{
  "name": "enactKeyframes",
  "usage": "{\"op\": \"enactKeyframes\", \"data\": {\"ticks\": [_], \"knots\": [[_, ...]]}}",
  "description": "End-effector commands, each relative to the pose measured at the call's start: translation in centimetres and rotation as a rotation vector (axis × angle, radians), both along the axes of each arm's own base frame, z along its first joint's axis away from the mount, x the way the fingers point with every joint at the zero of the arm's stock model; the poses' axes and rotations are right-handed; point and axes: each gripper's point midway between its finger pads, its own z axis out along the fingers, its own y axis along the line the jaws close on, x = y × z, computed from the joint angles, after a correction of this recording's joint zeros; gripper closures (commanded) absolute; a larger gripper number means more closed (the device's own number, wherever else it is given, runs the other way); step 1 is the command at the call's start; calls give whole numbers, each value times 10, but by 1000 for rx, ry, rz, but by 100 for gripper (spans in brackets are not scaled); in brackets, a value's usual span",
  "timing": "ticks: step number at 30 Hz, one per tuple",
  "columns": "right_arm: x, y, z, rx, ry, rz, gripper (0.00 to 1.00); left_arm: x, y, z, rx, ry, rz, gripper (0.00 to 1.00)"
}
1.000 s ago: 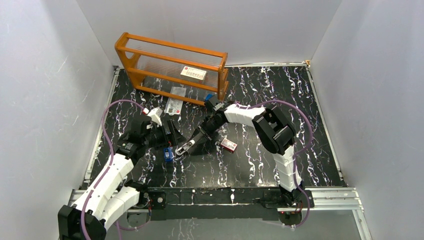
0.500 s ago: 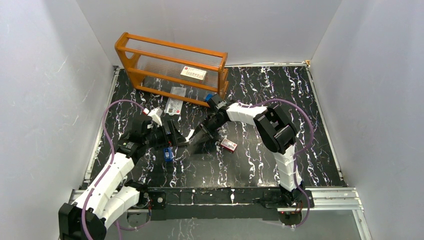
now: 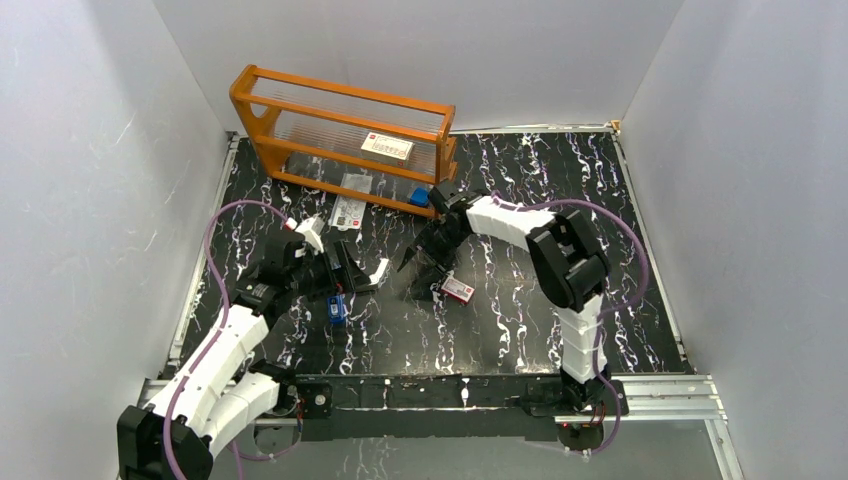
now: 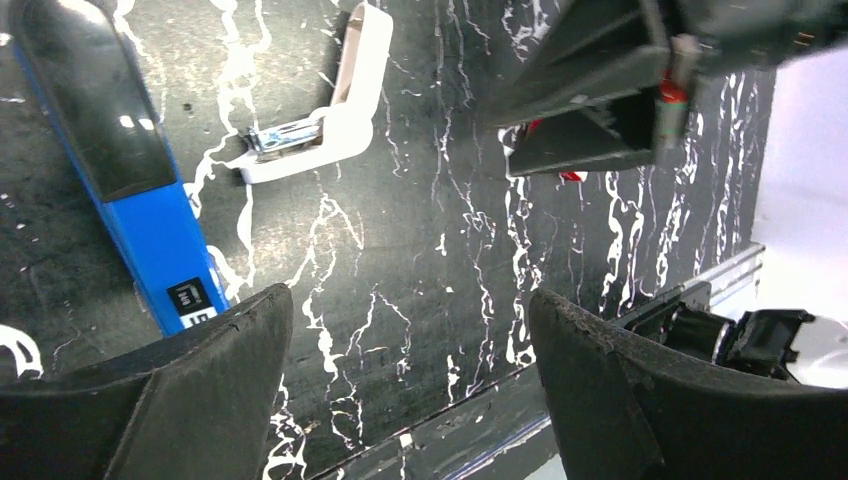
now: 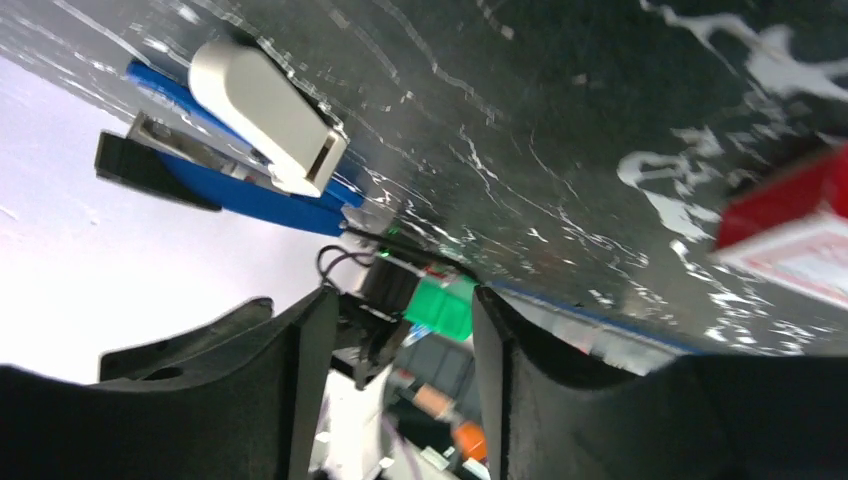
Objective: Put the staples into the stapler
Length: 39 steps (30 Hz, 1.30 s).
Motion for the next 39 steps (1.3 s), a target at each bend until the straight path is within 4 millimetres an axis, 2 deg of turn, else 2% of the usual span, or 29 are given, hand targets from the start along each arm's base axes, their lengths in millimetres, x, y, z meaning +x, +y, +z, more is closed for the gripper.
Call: {"op": "enactKeyframes", "data": {"ticks": [1,8,11,16,19,25,31,39], "knots": [[4,-26,27,-134,-308,52,36,5,16,12,43,-26,98,16],[10,-10,51,-317,-753,35,22,4,58,21,150,-19,351,16],[15,6,55,-393,-871,45,20,-2,70,25,155,-30,421,16],[28,20,38,-523,-922,76,15,-4,78,33,152,-58,469,16],[40,30,34,-523,-960,70,15,-3,77,32,162,-51,459,16],[53,32,13,-574,-944,84,20,-1,74,26,175,-31,440,16],[62,47,-3,-542,-930,139,25,2,71,24,172,-33,424,16],[61,49,-21,-558,-887,172,48,2,70,20,176,-25,416,16]]}}
